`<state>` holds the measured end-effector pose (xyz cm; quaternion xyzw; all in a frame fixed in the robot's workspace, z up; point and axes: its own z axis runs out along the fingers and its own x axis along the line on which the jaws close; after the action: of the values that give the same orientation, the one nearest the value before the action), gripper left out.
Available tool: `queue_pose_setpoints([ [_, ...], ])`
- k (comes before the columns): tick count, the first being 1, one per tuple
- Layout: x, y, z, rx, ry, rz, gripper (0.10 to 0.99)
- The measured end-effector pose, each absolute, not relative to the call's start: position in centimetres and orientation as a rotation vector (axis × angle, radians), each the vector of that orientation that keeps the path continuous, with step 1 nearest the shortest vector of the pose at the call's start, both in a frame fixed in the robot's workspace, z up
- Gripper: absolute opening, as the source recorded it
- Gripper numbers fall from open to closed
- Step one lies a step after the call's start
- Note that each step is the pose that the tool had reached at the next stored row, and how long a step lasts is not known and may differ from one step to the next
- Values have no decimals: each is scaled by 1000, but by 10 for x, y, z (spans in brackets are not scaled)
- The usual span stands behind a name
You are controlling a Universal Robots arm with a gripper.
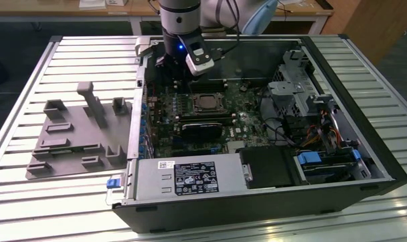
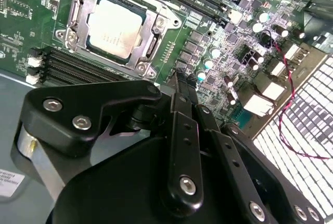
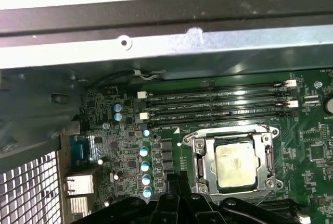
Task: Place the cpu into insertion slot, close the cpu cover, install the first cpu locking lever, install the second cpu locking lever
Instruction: 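Install the first cpu locking lever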
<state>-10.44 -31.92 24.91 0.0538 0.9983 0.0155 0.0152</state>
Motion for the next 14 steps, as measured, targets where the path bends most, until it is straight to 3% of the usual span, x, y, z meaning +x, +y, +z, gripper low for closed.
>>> queue_pose_setpoints([
  [8, -106, -319, 253, 167, 3106, 54, 102],
  [14, -112, -319, 253, 168, 3107, 124, 102],
])
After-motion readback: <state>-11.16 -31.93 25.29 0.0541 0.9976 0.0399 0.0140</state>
